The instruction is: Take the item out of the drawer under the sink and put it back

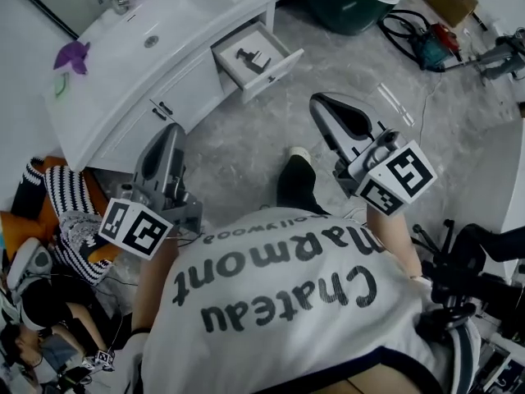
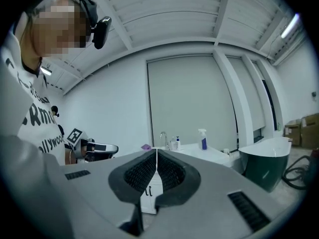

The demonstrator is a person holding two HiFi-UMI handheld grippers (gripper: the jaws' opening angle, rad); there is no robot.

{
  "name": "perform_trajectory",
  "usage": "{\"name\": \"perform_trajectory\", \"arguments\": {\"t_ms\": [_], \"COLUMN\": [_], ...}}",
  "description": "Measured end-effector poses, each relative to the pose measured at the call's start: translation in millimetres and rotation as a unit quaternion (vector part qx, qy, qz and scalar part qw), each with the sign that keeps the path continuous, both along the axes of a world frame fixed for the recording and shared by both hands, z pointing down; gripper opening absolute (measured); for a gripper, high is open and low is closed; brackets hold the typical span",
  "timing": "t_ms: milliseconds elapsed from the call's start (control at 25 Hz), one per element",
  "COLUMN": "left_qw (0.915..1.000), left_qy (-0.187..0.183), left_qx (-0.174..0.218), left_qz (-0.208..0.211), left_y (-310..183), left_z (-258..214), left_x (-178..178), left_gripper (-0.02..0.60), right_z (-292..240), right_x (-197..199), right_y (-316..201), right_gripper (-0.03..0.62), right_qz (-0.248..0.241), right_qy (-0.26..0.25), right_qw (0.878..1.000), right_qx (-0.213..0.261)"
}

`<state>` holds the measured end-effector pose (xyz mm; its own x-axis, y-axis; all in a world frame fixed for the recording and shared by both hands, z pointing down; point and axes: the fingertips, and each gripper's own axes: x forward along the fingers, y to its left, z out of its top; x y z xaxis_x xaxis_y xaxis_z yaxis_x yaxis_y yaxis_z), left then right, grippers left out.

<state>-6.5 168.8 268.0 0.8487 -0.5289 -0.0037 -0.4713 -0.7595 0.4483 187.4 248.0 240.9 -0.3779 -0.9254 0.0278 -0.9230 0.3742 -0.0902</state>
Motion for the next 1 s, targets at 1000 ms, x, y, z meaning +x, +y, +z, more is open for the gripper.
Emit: {"name": "perform_trajectory", "arguments": {"t_ms": [1000], "left_qw": [0.9829], "left_qy": [-0.006], "left_qx": [-0.004], "left_qz": [-0.184], "left_y": [-131], "left_z": [3], "left_x": [182], "left_gripper": [0.009], "right_z": [-2], "right_x": [216], "right_y": [-193], "right_gripper": [0.014], "right_qz": [-0.164], "right_qy": [-0.005], "right_qw": [0.986], "right_qx": [0.008]}}
